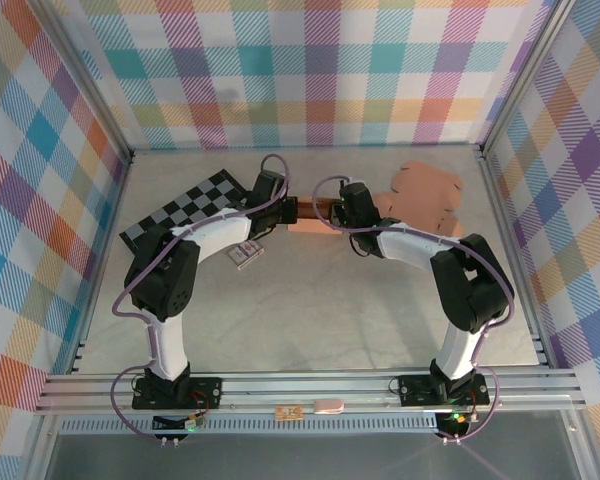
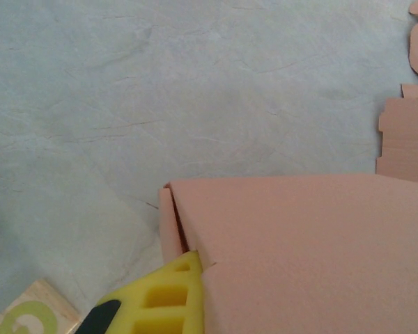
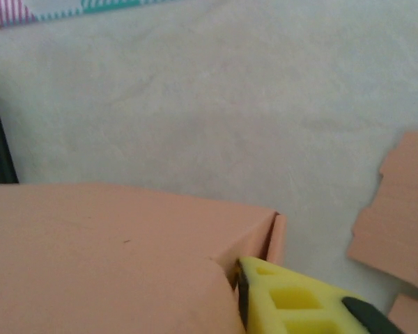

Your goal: Fold the paper box

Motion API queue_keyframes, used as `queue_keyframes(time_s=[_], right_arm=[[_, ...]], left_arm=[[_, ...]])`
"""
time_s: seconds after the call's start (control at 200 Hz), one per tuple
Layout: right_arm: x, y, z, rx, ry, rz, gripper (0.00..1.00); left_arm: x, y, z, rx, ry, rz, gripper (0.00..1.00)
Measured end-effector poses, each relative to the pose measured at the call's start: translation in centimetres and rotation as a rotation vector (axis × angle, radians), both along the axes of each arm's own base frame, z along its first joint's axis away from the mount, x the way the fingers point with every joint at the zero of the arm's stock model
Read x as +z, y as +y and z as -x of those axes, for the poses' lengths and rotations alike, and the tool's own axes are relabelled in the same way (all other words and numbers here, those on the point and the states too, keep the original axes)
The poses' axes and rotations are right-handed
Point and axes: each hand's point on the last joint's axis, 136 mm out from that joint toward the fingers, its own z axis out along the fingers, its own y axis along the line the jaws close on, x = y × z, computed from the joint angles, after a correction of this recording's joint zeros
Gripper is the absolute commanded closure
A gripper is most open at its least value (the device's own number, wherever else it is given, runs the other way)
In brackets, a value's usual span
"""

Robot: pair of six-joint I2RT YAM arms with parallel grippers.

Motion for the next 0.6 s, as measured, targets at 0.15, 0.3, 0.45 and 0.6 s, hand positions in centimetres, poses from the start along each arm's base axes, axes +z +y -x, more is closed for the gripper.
queue_keyframes(time_s=[0.15,0.3,0.45,0.6], right_arm=[[-0.2,0.0,1.7,-0.024,0.093,-0.053,0.44],[2.0,0.4,3.1,-0.043,0.137,-0.172,0.38],[5.1,0.8,4.5,-0.068,0.167,-0.320,0.32],[7.1,0.9,6.6,-0.098,0.237,-0.455,0.28]], left_arm=[[-0.1,-0.4,0.6,-0.010,-0.021,-0.009,1.00],[-0.2,-0.6,0.7,-0.008,-0.027,-0.015,1.00],[-0.2,-1.0,1.0,-0.015,-0.026,-0.017,1.00],[-0.2,-1.6,1.4,-0.023,-0.028,-0.021,1.00]])
